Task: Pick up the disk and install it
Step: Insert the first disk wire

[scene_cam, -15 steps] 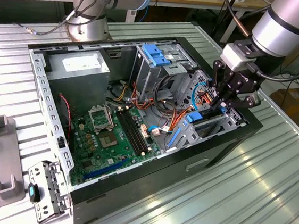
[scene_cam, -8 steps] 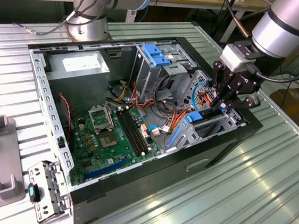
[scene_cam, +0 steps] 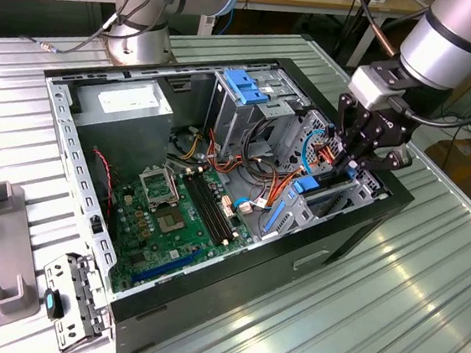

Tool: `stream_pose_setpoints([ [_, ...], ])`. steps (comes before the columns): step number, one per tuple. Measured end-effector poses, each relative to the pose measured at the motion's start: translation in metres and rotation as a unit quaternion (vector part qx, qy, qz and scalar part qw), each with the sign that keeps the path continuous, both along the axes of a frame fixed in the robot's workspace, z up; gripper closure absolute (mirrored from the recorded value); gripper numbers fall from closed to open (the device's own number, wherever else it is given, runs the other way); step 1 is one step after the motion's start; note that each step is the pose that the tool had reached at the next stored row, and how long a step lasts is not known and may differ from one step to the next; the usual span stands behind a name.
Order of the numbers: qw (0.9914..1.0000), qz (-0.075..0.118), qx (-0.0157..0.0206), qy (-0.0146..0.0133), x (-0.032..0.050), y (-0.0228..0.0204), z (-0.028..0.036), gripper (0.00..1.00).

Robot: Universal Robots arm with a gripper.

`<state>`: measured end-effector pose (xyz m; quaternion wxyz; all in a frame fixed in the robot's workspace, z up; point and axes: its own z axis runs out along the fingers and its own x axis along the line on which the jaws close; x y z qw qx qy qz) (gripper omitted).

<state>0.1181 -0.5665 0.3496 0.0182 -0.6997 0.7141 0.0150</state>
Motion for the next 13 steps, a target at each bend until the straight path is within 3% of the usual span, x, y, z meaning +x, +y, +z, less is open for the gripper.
stream_pose_setpoints([
  [4, 0.99996, 0.009, -0.0002, 0.0000, -0.0004, -0.0001, -0.0014, 0.83],
  [13, 0.99996, 0.009, 0.0000, 0.0000, -0.0004, 0.0018, -0.0027, 0.83],
])
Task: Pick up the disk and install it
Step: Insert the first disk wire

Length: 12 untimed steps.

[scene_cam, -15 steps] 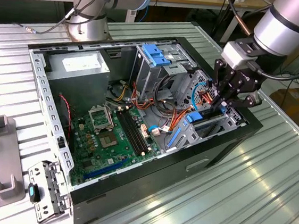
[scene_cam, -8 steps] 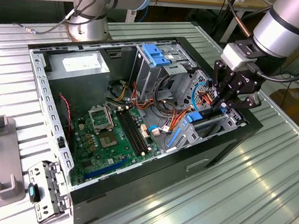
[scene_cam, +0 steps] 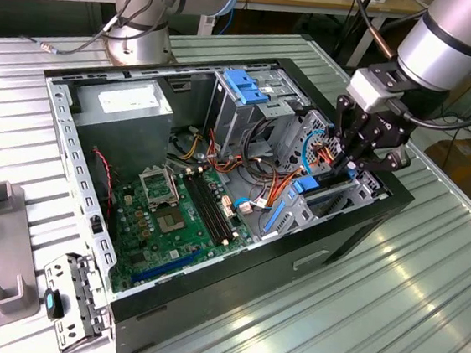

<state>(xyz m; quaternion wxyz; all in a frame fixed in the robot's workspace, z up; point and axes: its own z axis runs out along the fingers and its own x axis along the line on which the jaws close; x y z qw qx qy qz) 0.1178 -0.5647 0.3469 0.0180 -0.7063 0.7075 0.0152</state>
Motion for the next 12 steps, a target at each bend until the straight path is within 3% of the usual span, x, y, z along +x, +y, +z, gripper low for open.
stream_pose_setpoints([
  [12, 1.00000, 0.000, 0.0001, 0.0000, 0.0000, 0.0004, -0.0055, 0.83],
])
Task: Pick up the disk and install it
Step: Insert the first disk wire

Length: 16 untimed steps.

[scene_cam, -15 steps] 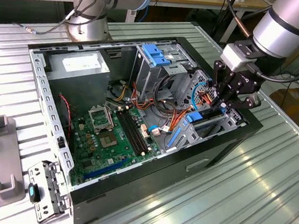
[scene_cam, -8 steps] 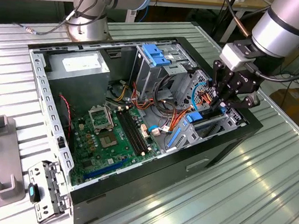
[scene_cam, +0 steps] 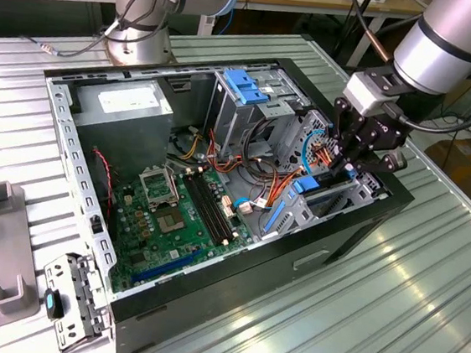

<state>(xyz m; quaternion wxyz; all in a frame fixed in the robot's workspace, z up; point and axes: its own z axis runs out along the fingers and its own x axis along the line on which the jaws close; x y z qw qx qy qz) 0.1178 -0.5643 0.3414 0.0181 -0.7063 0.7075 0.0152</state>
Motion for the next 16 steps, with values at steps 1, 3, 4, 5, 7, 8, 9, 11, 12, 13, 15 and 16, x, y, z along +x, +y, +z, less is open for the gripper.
stream_pose_setpoints([
  [1, 1.00000, 0.000, 0.0000, 0.0000, 0.0000, 0.0000, -0.0001, 0.83],
  [3, 1.00000, 0.000, 0.0000, 0.0000, 0.0000, -0.0001, -0.0003, 0.83],
  [4, 1.00000, 0.000, 0.0001, 0.0000, 0.0000, -0.0001, -0.0003, 0.82],
  [5, 1.00000, 0.000, 0.0001, 0.0000, 0.0000, -0.0001, -0.0005, 0.82],
  [7, 1.00000, 0.000, 0.0001, -0.0001, 0.0000, -0.0002, 0.0000, 0.76],
  [8, 1.00000, 0.000, 0.0001, -0.0005, 0.0000, -0.0001, 0.0016, 0.70],
  [9, 1.00000, 0.000, 0.0001, -0.0014, 0.0000, -0.0002, 0.0052, 0.70],
  [11, 1.00000, 0.000, 0.0001, -0.0023, 0.0000, -0.0001, 0.0116, 0.70],
  [12, 1.00000, 0.000, 0.0002, -0.0024, 0.0000, -0.0001, 0.0115, 0.70],
  [13, 1.00000, 0.000, 0.0002, -0.0024, 0.0000, -0.0001, 0.0115, 0.70],
  [15, 1.00000, 0.000, 0.0001, -0.0024, 0.0000, -0.0001, 0.0117, 0.78],
  [16, 1.00000, 0.000, 0.0001, -0.0024, 0.0000, -0.0001, 0.0117, 0.84],
])
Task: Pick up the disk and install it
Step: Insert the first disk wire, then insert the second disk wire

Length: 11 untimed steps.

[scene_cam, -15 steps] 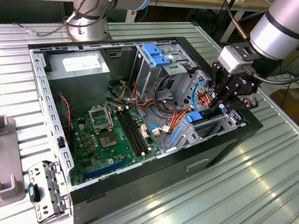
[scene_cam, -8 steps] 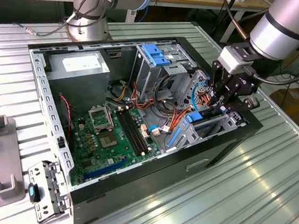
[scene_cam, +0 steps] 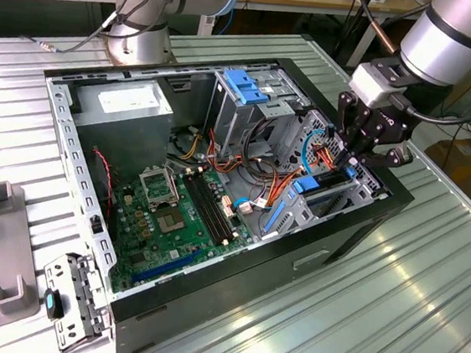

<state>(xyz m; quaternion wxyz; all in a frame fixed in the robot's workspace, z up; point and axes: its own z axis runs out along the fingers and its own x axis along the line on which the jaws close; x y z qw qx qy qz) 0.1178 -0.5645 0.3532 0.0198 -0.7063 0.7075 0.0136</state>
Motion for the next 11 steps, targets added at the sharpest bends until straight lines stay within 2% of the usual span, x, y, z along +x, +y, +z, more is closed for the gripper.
stream_pose_setpoints([
  [1, 1.00000, 0.000, 0.0000, 0.0000, 0.0000, 0.0000, 0.0000, 0.89],
  [11, 1.00000, 0.000, 0.0000, 0.0000, 0.0000, 0.0000, 0.0003, 0.89],
])
